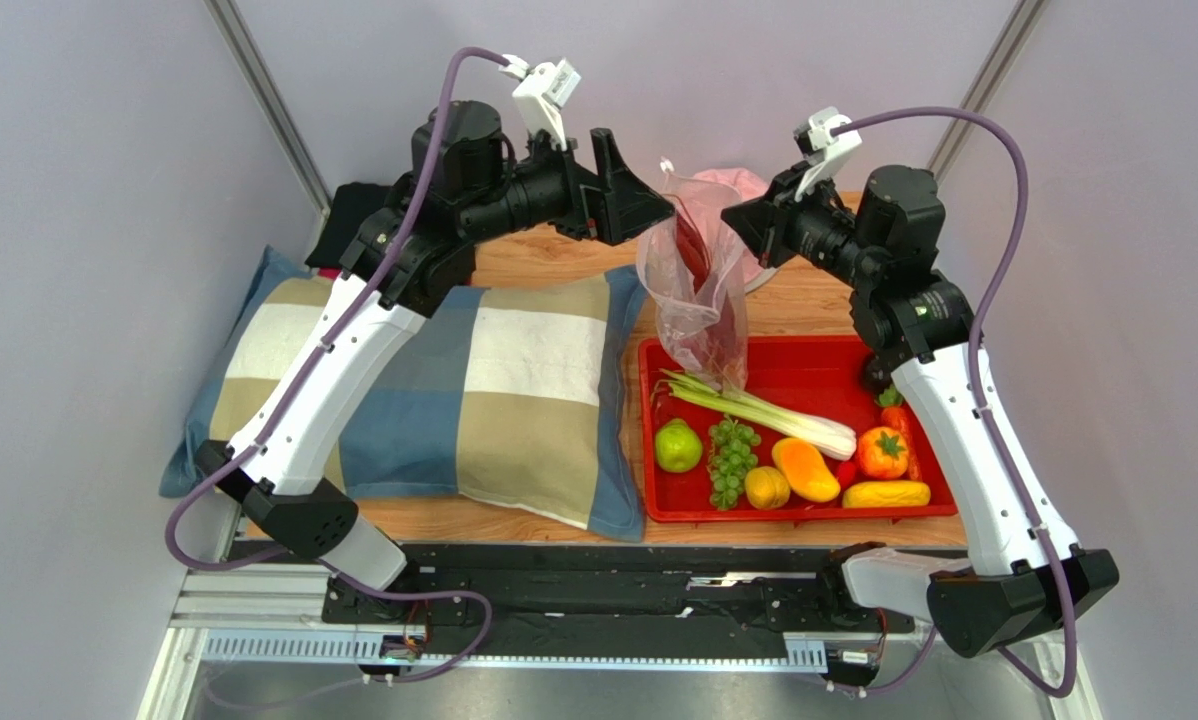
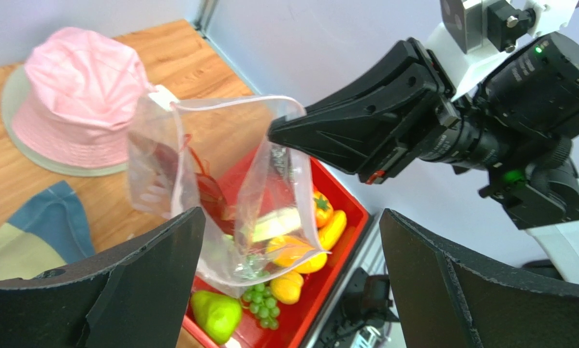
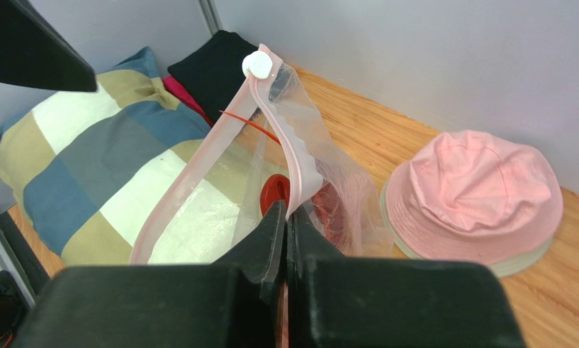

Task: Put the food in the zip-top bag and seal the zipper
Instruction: Place the fake lobster in the zipper food storage bag, then pick up the fake vegetable from the bin.

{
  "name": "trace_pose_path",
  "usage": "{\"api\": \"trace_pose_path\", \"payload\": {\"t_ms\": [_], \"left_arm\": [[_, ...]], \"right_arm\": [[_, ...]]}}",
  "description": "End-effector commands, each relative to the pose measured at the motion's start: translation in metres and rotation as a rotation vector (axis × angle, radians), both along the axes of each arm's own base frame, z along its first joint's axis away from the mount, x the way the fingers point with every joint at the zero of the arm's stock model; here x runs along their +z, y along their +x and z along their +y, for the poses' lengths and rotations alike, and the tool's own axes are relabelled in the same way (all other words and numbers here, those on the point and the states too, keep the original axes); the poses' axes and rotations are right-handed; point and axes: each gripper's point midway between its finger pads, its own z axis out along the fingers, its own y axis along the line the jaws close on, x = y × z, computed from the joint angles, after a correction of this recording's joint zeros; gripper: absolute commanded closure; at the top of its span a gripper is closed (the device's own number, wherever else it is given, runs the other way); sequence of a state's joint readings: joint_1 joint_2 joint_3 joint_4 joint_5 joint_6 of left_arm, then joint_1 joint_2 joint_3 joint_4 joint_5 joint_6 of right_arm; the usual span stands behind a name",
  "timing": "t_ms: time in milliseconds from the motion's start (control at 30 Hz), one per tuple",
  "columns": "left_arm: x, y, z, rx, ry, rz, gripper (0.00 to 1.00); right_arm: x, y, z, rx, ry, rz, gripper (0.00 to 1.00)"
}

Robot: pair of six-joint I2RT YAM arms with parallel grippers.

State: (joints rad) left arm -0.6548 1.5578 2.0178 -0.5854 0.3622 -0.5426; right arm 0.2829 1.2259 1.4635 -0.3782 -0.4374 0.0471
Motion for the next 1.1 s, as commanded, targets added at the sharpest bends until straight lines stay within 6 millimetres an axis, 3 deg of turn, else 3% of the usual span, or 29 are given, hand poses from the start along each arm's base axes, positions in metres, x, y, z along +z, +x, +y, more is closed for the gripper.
{"api": "trace_pose_path", "payload": {"t_ms": [0, 33, 67, 133, 167, 200, 233, 300, 333, 400, 433, 567, 633, 667, 700, 767, 800, 833, 900, 967, 1000, 1033, 1067], "left_arm": [[-0.02, 0.031, 0.021, 0.099, 0.001, 0.031, 0.01], [-0.027, 0.035, 0.025, 0.113, -0.003, 0.048, 0.01], [-0.053, 0.041, 0.027, 0.133, 0.021, 0.093, 0.01], [-0.055, 0.042, 0.032, 0.147, 0.012, 0.042, 0.01], [-0.075, 0.04, 0.031, 0.139, 0.036, 0.054, 0.01], [-0.077, 0.039, 0.025, 0.109, 0.048, -0.015, 0.01], [-0.1, 0.035, 0.02, 0.057, 0.085, -0.013, 0.01], [-0.112, 0.036, 0.015, 0.025, 0.118, -0.112, 0.01], [-0.136, 0.028, 0.009, -0.047, 0.143, -0.115, 0.01], [-0.154, 0.023, -0.001, -0.126, 0.194, -0.235, 0.01], [-0.156, 0.004, -0.013, -0.261, 0.186, -0.298, 0.01], [-0.205, -0.026, -0.048, -0.568, 0.36, -0.633, 0.07], [-0.215, -0.044, -0.065, -0.689, 0.383, -0.744, 0.08], [-0.234, -0.042, -0.073, -0.738, 0.43, -0.798, 0.07], [-0.233, -0.038, -0.081, -0.746, 0.449, -0.837, 0.05], [-0.268, -0.038, -0.093, -0.848, 0.516, -0.833, 0.01], [-0.261, -0.032, -0.101, -0.853, 0.525, -0.866, 0.01], [-0.281, -0.03, -0.106, -0.899, 0.554, -0.863, 0.01], [-0.285, -0.023, -0.117, -0.909, 0.578, -0.909, 0.01], [-0.306, -0.022, -0.127, -0.959, 0.599, -0.935, 0.01], [-0.302, -0.018, -0.132, -0.963, 0.603, -0.956, 0.01], [-0.323, -0.019, -0.133, -1.012, 0.625, -0.929, 0.01], [-0.328, -0.019, -0.135, -1.032, 0.63, -0.927, 0.02]], "right_arm": [[0.047, -0.001, -0.031, -0.154, 0.065, -0.093, 1.0], [0.051, 0.001, -0.04, -0.19, 0.068, -0.098, 1.0], [0.053, 0.001, -0.045, -0.217, 0.073, -0.097, 1.0], [0.063, 0.002, -0.064, -0.296, 0.088, -0.111, 1.0], [0.065, 0.001, -0.07, -0.321, 0.089, -0.113, 1.0], [0.066, 0.001, -0.076, -0.344, 0.09, -0.115, 1.0], [0.07, -0.001, -0.084, -0.371, 0.091, -0.127, 1.0], [0.071, -0.003, -0.095, -0.421, 0.091, -0.13, 1.0], [0.072, -0.003, -0.1, -0.44, 0.091, -0.132, 1.0], [0.074, -0.007, -0.108, -0.47, 0.094, -0.137, 1.0], [0.072, -0.007, -0.109, -0.477, 0.092, -0.128, 1.0], [0.073, -0.009, -0.124, -0.549, 0.081, -0.141, 1.0], [0.071, -0.008, -0.132, -0.579, 0.073, -0.142, 1.0], [0.071, -0.007, -0.135, -0.595, 0.074, -0.141, 1.0], [0.07, -0.006, -0.141, -0.613, 0.075, -0.139, 1.0], [0.069, -0.005, -0.145, -0.624, 0.086, -0.131, 1.0], [0.069, -0.004, -0.149, -0.635, 0.087, -0.129, 1.0], [0.068, -0.003, -0.15, -0.64, 0.093, -0.124, 1.0], [0.067, -0.003, -0.154, -0.648, 0.094, -0.121, 1.0], [0.066, -0.002, -0.157, -0.657, 0.095, -0.116, 1.0], [0.067, -0.003, -0.158, -0.657, 0.094, -0.119, 1.0], [0.067, -0.002, -0.159, -0.66, 0.093, -0.12, 1.0], [0.068, -0.002, -0.16, -0.663, 0.091, -0.124, 1.0]]}}
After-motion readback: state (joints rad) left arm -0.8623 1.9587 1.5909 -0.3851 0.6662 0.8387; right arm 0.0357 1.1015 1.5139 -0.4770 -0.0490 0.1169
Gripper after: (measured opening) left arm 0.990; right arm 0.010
